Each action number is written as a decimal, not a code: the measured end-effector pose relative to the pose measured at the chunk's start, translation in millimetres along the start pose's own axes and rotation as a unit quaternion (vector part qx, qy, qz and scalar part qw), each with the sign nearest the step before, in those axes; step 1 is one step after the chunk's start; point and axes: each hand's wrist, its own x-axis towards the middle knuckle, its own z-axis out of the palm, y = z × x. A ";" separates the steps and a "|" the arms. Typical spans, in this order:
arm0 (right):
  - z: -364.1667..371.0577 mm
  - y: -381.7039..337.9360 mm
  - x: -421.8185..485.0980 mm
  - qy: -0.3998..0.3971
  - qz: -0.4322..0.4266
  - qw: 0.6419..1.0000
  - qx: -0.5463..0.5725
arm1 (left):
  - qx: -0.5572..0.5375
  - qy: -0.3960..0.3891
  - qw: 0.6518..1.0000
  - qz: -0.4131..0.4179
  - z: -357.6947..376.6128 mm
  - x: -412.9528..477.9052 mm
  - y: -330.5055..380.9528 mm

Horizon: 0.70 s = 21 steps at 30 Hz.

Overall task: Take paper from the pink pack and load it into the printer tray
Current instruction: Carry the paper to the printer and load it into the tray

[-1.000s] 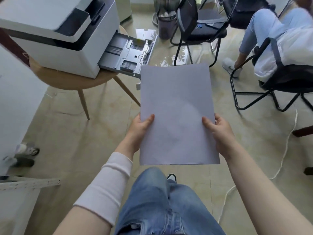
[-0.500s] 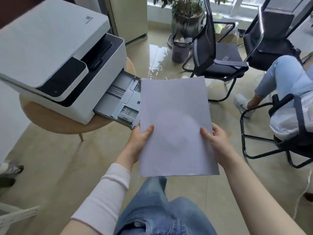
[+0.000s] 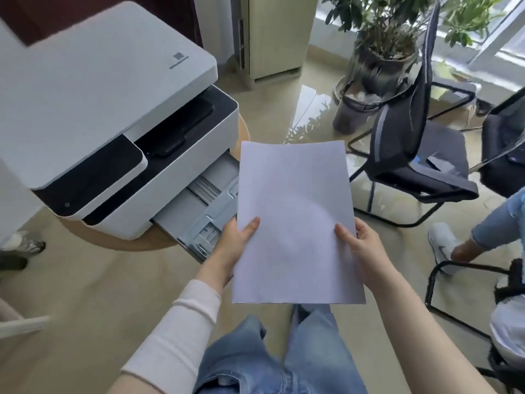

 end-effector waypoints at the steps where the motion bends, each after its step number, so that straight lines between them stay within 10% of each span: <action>1: -3.3 -4.1 15.5 -0.017 0.001 1.000 -0.007 | -0.006 0.018 1.000 -0.002 4.6 6.1 1.2; 21: 39.5 -48.6 159.2 -0.323 0.048 0.901 -0.285 | -0.229 0.335 0.911 -0.067 54.3 -2.8 -32.5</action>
